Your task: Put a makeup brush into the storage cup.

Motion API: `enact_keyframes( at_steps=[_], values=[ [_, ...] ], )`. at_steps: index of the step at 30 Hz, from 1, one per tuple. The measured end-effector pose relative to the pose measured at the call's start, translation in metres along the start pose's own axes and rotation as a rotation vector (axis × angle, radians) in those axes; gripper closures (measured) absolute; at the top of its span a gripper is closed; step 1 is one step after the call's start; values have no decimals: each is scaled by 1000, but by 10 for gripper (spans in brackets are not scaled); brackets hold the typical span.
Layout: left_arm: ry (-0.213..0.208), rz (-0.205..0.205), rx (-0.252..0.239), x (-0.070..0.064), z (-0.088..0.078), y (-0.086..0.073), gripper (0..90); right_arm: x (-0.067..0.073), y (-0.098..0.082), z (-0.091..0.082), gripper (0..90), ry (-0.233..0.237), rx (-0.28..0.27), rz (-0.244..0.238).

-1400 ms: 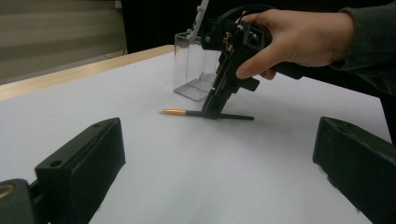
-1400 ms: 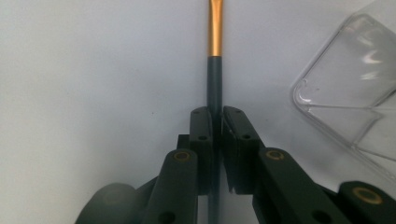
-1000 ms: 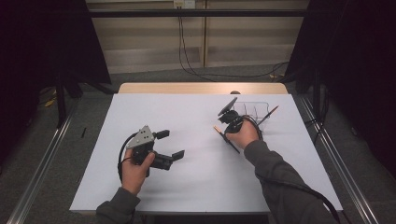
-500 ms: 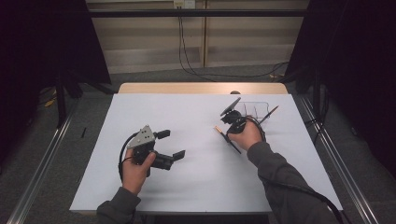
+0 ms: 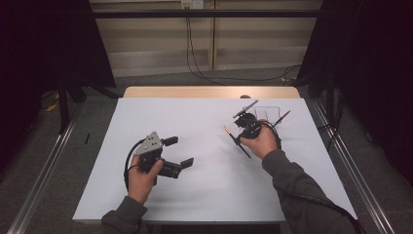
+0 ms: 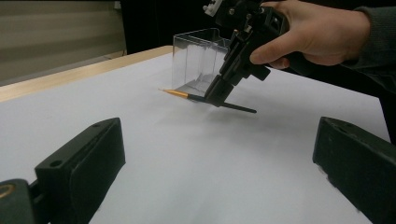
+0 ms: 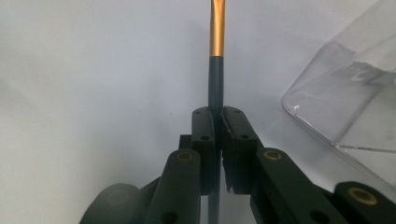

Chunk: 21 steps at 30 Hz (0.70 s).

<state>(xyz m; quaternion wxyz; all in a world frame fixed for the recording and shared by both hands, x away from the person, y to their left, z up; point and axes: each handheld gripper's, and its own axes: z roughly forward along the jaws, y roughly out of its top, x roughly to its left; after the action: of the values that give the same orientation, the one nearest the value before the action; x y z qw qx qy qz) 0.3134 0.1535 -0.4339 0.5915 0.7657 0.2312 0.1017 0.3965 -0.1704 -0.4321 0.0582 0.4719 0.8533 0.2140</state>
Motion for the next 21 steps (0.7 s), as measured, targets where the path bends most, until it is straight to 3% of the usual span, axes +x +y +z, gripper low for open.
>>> enact_keyframes(
  at_steps=[10,21],
  values=[
    [-3,-1,-1,-1,-1,0,21,2,-3,-9,842,17,-118,-11],
    [2,1,2,-1,-1,0,21,3,-10,-16,842,33,-204,-7]
  ],
)
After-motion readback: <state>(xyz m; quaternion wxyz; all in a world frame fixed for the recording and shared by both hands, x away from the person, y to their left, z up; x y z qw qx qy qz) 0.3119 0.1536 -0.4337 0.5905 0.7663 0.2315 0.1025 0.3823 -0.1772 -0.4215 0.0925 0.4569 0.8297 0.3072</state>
